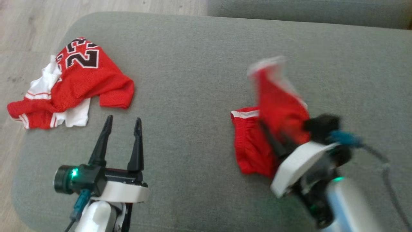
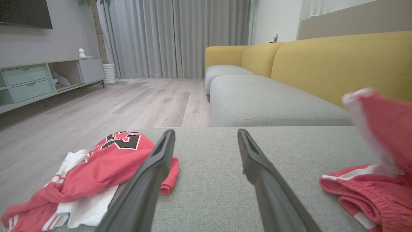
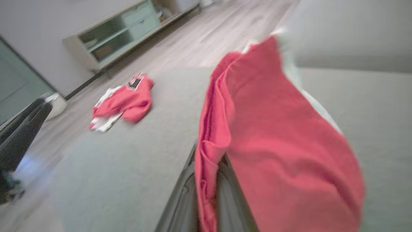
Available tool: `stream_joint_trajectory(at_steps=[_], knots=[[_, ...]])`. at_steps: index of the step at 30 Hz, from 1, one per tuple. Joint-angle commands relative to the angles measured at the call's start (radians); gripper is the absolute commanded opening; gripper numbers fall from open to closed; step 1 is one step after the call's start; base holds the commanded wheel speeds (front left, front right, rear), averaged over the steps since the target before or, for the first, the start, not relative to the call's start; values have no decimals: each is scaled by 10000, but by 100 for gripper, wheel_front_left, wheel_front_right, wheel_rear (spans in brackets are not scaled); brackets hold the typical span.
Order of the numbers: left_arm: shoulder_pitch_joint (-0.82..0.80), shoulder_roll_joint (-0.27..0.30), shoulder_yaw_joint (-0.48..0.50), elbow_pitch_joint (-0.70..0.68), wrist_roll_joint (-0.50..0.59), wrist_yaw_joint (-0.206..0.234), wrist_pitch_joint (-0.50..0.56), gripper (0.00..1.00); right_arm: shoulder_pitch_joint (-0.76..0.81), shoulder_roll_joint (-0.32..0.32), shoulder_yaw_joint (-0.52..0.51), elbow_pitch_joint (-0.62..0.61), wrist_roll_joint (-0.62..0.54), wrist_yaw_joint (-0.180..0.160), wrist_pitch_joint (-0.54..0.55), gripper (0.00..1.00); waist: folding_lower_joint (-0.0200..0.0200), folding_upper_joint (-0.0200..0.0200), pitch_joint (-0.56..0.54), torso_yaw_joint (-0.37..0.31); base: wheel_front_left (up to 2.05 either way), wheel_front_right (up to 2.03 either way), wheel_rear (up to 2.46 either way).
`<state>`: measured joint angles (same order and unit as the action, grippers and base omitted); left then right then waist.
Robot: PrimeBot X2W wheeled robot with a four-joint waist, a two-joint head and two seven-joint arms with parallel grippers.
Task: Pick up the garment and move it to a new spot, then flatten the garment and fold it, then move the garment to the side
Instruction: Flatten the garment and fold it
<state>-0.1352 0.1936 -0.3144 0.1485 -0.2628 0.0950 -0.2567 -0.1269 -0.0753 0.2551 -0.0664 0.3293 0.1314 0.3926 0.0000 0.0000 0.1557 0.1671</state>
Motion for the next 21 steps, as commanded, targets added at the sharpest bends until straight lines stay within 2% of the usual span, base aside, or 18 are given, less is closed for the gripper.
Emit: stream_joint_trajectory(at_steps=[1,4,7,8,9,10,17,21], knots=[[-304,-34,419,-221,115,-96,-51,100,-36,122,774,17,214,-7,116,0,0,0,-15,169,0,0,0],[-392,-174,401,-134,184,-181,-51,100,359,186,1520,672,431,-7,238,0,0,0,-6,350,0,0,0],[-419,-258,425,-84,211,-225,-51,100,637,212,1703,1040,514,-7,155,0,0,0,-4,417,0,0,0],[-421,-292,441,-70,230,-243,-51,100,746,222,1718,1166,538,-7,50,18,0,0,3,430,0,0,0],[-414,-322,461,-57,250,-257,-51,100,841,230,1724,1276,579,-7,-44,77,0,0,5,430,0,0,0],[-406,-350,480,-42,269,-276,-51,100,894,235,1729,1344,595,-7,-157,100,0,0,7,429,0,0,0],[-260,-412,732,14,403,-317,-51,100,492,245,2086,545,782,-7,-2251,100,0,0,-48,163,0,0,0],[-111,-375,912,42,463,-304,-51,100,287,42,1642,-51,449,-7,-3348,100,0,0,-166,-80,0,0,0]])
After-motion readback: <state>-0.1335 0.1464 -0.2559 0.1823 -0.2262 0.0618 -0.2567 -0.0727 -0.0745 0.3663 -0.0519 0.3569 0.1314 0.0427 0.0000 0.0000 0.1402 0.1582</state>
